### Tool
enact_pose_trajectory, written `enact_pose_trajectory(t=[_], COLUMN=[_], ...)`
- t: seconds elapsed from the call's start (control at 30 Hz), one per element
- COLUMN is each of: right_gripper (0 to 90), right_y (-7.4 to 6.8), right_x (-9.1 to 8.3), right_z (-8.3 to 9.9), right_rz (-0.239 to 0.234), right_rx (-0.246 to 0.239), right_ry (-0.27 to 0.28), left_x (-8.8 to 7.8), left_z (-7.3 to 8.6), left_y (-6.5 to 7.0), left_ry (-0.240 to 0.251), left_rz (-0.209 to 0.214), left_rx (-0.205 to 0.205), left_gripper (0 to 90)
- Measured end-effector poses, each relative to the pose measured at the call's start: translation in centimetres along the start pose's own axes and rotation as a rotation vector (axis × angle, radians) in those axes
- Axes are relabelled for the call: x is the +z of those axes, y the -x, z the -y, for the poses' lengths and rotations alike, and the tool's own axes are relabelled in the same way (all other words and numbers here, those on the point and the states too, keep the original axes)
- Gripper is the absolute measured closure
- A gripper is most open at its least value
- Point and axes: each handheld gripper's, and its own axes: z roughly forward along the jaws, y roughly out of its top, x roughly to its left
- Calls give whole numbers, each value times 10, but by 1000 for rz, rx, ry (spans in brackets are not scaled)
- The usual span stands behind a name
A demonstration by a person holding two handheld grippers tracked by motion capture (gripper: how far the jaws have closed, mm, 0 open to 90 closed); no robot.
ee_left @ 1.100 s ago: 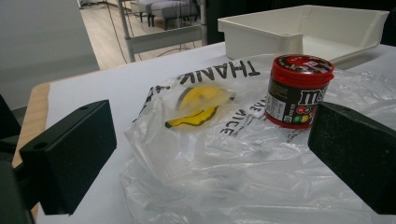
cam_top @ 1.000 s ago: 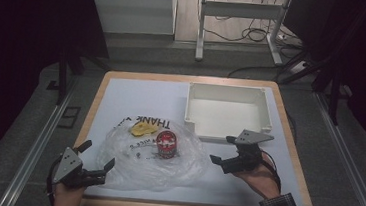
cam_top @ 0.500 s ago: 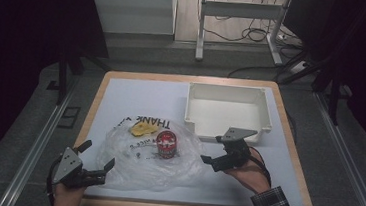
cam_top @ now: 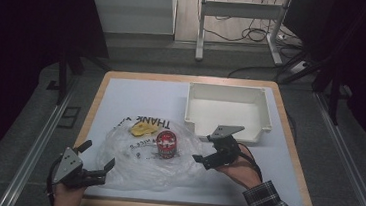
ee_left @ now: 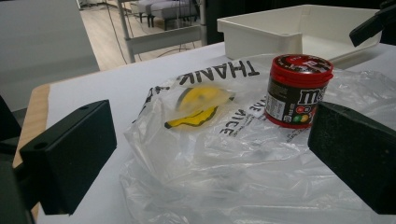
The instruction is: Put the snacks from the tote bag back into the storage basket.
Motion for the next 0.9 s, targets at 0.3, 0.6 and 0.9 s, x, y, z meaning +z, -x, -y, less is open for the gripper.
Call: enact_pose_trajectory(t=[0.3, 0.6, 0.9], right_gripper=[99, 112, 119], right_y=[-2, -6, -12], right_x=[16, 33, 49], right_z=[-12, -20, -29], right_rz=[-25, -33, -45], right_rx=[-4, -21, -52], right_ry=[-14, -35, -64], left_x=[0, 0, 0], left_z=[0, 0, 0], left_y=[0, 0, 1], left_ry=[0, 1, -2], left_rz=[1, 2, 2], left_rx=[0, 1, 5], left_gripper=[9, 9, 9])
